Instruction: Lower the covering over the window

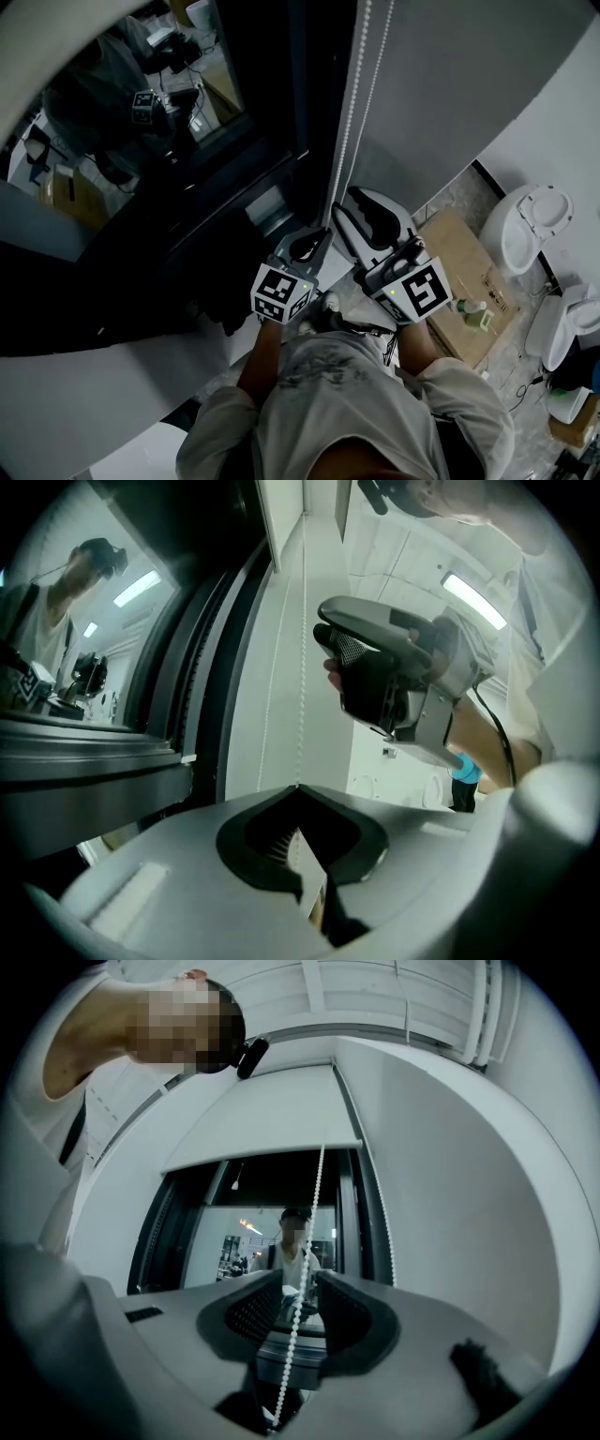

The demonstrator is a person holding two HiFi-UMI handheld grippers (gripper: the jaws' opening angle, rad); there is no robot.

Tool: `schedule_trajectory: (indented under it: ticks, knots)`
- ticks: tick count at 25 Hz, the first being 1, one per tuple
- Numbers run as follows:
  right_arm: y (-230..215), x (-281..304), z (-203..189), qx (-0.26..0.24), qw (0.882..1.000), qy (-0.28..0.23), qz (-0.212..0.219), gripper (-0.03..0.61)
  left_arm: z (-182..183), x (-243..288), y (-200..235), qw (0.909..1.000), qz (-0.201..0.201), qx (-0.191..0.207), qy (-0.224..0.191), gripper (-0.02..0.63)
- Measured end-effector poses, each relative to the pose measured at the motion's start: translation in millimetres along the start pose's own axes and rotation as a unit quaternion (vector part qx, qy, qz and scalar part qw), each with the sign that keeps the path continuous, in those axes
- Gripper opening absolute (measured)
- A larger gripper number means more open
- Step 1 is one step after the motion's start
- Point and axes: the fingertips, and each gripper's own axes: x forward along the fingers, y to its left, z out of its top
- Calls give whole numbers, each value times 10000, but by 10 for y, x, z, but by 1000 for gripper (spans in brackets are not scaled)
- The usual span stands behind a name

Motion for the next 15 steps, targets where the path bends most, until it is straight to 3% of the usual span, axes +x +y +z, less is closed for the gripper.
schedule_trajectory:
  ticks: [8, 10, 15]
  knots:
    - [35, 50, -25, -89, 9999, 84, 20, 116, -155, 20, -127, 9998, -123, -43, 164, 8]
    - [13, 48, 3, -49, 9999, 29, -93, 35, -155, 16, -155, 9998, -148, -52, 158, 9]
    - [3, 31, -30, -142, 9998, -30, -112, 28, -147, -4, -178, 9998, -164, 1, 92, 12]
